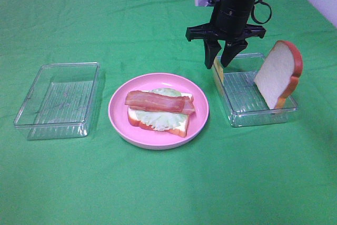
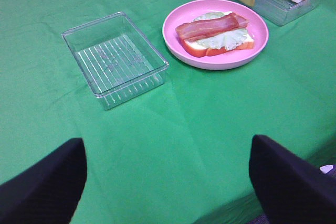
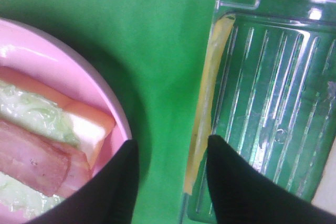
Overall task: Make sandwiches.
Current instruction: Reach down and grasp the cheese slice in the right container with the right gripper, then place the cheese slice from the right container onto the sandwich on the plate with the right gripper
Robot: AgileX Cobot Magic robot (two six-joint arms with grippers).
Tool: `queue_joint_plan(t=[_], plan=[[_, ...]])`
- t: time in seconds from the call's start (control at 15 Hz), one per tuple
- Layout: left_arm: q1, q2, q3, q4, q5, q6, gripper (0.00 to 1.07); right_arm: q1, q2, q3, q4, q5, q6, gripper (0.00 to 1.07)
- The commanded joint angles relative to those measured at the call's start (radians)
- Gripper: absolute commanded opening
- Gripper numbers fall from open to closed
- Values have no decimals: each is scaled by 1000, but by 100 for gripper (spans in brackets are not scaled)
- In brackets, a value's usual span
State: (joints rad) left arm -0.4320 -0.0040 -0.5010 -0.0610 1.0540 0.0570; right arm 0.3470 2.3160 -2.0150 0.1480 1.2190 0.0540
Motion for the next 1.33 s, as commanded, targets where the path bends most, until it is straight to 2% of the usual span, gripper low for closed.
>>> queue_joint_plan(t=[0.07, 0.4, 0.47, 0.6, 0.93, 1.33], plan=[[-5, -23, 2, 3, -8, -7, 81, -6, 1, -6, -10, 13, 18, 40], [-5, -23, 2, 2, -8, -7, 81, -6, 22, -6, -21, 7, 26, 40], [-5, -23, 2, 2, -8, -7, 81, -6, 22, -6, -26, 5, 30, 37], [-5, -23, 2, 2, -8, -7, 81, -6, 22, -6, -38, 5, 30, 24], [-5, -23, 2, 2, -8, -7, 81, -6, 22, -6, -39, 14, 30, 0], [-5, -23, 2, 2, -8, -7, 81, -6, -43, -6, -40, 19, 28, 0]])
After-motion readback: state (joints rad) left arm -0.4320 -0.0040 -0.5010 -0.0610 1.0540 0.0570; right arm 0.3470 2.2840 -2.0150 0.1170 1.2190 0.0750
